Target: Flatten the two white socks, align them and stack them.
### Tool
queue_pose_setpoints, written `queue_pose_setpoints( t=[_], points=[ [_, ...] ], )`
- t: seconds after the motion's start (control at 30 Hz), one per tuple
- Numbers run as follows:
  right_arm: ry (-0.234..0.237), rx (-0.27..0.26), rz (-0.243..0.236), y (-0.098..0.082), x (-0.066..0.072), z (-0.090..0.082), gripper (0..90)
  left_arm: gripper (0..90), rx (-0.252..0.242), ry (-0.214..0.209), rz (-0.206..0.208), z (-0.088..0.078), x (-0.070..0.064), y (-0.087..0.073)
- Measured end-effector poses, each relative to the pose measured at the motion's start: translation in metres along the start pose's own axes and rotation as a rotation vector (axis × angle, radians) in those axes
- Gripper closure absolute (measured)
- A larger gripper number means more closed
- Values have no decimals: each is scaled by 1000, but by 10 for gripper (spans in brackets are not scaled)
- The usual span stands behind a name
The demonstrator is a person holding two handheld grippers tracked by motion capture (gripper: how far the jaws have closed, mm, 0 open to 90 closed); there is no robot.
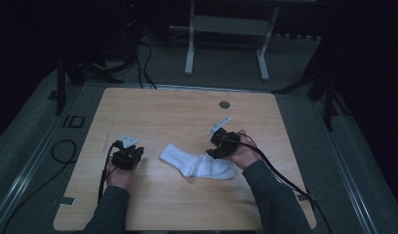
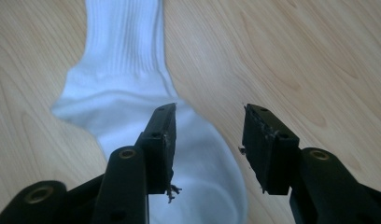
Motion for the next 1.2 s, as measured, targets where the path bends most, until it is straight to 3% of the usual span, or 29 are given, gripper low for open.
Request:
queue_pose_setpoints(
  t=[0.3,0.57,0.83,1.03,1.1,1.2],
  points=[
    [-13,11,41,-26,-2,-11,566,900,-43,-78,81,0,-36,29],
    [-36,7,122,-48,-13,-17,618,899,-30,-117,118,16,-59,33],
    [-15,32,193,-59,-27,8,588,899,35,-115,150,35,-67,25],
    [6,59,228,-57,-34,27,567,899,47,-116,150,40,-68,20],
    [8,76,225,-57,-35,32,589,899,50,-117,152,40,-68,20],
    [19,83,207,-57,-32,33,747,899,50,-116,152,40,-68,18]
  ],
)
Point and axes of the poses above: each handheld gripper's, and its own axes: z roughly forward along the jaws, y roughly out of its top, x roughly to its left, the point moved 4 cm from there along z, roughly forward along the jaws, and after that the axes turned 4 degrees about y, right-handed, at the moved point
